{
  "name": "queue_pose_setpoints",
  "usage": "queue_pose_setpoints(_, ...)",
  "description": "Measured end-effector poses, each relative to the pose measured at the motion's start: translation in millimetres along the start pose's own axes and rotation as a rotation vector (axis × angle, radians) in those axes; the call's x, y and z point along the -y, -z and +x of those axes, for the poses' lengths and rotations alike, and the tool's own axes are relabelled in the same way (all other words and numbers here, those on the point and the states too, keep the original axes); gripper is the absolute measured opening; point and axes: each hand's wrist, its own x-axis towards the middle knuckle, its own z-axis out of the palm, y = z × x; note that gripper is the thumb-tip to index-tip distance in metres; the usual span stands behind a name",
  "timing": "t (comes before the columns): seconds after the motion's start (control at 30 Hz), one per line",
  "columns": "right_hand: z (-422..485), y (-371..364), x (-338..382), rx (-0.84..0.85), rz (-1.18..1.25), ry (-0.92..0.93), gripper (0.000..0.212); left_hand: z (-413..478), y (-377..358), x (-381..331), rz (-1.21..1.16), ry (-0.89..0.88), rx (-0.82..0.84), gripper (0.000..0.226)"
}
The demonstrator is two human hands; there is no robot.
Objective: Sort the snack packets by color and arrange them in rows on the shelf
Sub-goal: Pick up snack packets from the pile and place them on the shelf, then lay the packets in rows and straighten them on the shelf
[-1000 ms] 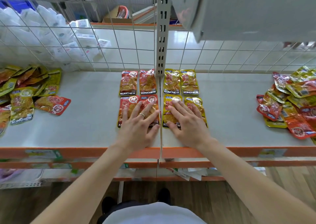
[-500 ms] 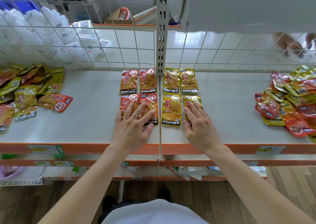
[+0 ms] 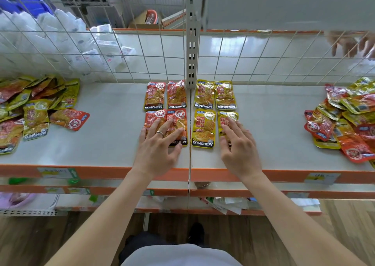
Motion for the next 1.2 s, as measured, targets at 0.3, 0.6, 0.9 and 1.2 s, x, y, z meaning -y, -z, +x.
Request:
queue_pose_setpoints(0.3,2.4,-1.4,1.6,-0.046,-0.006,-0.038,0.047,0.9,-0.2,0.8,-0.002,-0.015,-0.019,0.059)
queue_pose_setpoints(0.6,-7.6,8.5,7.3,-0.081,0.052,-0.099,0.044,-4.0,5.9,-0.8,0.028,-0.188,-0.102,0.057)
queue_pose_setpoints(0.9,-8.9,1.6,4.7,0.013,-0.043,-0.059,0.045,10.4,-0.3,-32.8,0.197,-0.421,0.229,0.081)
queue_pose_setpoints(1.2,-23.4,19.8,-2.7,-0.053,0.016,0.022,0.055,3.2,1.5,-47.3,0.060,-0.366,0.062,0.075)
